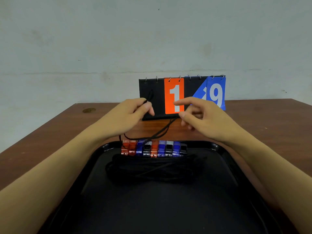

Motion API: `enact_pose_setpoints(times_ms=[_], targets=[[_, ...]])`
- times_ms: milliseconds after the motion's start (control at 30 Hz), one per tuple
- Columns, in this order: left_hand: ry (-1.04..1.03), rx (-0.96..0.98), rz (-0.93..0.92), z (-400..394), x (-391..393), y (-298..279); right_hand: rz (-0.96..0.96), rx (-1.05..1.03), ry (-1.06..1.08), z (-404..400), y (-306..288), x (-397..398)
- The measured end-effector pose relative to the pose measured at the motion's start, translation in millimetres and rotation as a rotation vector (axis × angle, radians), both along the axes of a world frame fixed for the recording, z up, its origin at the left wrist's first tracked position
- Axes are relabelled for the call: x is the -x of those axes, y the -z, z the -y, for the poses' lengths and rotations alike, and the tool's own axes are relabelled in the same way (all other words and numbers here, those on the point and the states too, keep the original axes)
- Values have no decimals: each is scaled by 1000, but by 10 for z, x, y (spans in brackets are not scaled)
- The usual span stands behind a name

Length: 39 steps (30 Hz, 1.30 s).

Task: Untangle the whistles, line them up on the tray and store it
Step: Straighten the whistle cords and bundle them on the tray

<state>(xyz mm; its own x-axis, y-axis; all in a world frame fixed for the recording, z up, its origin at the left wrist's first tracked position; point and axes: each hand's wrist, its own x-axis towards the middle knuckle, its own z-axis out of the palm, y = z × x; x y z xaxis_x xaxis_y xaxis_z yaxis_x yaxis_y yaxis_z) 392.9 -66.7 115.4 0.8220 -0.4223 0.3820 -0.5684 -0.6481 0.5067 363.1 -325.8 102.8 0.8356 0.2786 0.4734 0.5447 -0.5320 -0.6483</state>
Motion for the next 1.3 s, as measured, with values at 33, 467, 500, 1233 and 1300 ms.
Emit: enact_pose_setpoints(times_ms=[33, 467, 500, 1233, 1300], targets=[[14, -33, 47, 39, 46, -1, 4, 17, -29, -22, -1, 14], [145, -214, 95, 161, 148, 41, 23, -42, -111, -157, 0, 88], [148, -223, 88, 163, 147, 38, 13, -56, -110, -161, 2, 92], [159, 305, -316, -396, -198, -39, -310, -355, -29, 108, -96, -5], [100, 315, -302, -436, -227, -36, -266, -241, 29, 136, -109, -12]])
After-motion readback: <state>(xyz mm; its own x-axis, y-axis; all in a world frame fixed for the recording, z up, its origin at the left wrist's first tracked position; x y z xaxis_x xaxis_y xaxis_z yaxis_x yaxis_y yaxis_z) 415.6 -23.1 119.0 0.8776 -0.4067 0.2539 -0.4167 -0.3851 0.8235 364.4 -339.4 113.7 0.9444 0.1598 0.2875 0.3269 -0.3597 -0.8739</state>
